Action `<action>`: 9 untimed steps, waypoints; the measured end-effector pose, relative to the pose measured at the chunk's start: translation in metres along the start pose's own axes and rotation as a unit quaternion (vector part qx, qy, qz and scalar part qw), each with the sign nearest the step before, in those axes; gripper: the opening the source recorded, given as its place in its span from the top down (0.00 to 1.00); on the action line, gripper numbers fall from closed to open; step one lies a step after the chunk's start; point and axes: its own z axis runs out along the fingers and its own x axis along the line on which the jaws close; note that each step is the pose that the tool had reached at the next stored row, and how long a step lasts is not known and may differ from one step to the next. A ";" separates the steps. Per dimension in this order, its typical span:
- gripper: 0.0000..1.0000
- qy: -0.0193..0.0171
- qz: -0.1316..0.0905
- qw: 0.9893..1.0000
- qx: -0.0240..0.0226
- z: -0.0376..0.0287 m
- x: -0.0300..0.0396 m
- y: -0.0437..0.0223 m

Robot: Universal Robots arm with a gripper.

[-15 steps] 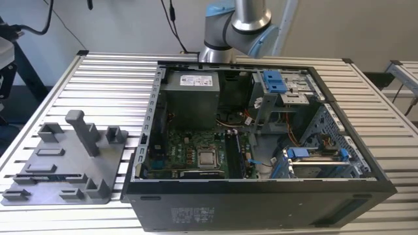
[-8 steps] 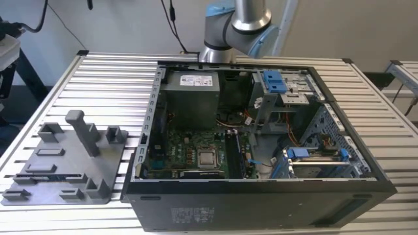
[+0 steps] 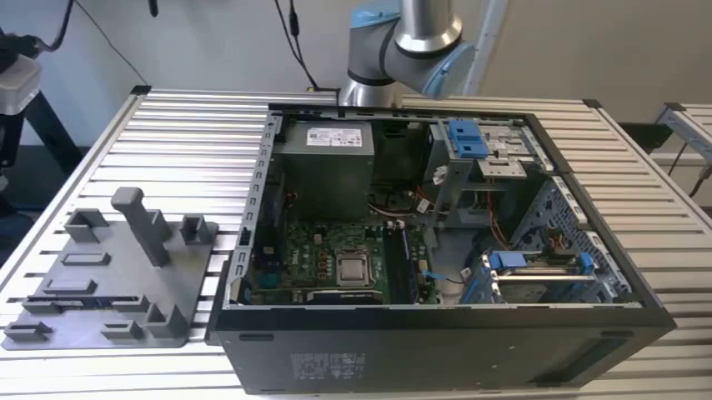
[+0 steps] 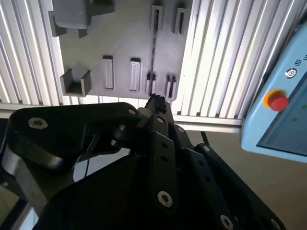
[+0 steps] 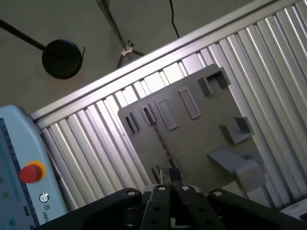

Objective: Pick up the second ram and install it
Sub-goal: 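Pick up the second ram and move it above second insertion slot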

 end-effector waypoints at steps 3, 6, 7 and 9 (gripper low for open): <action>0.89 0.001 -0.016 1.000 0.003 0.0009 -0.0014 0.0006; 0.89 0.001 -0.029 1.000 0.004 0.0023 -0.0029 0.0014; 0.89 0.002 -0.034 0.999 0.005 0.0029 -0.0036 0.0017; 0.89 0.002 -0.048 0.999 0.006 0.0042 -0.0041 0.0018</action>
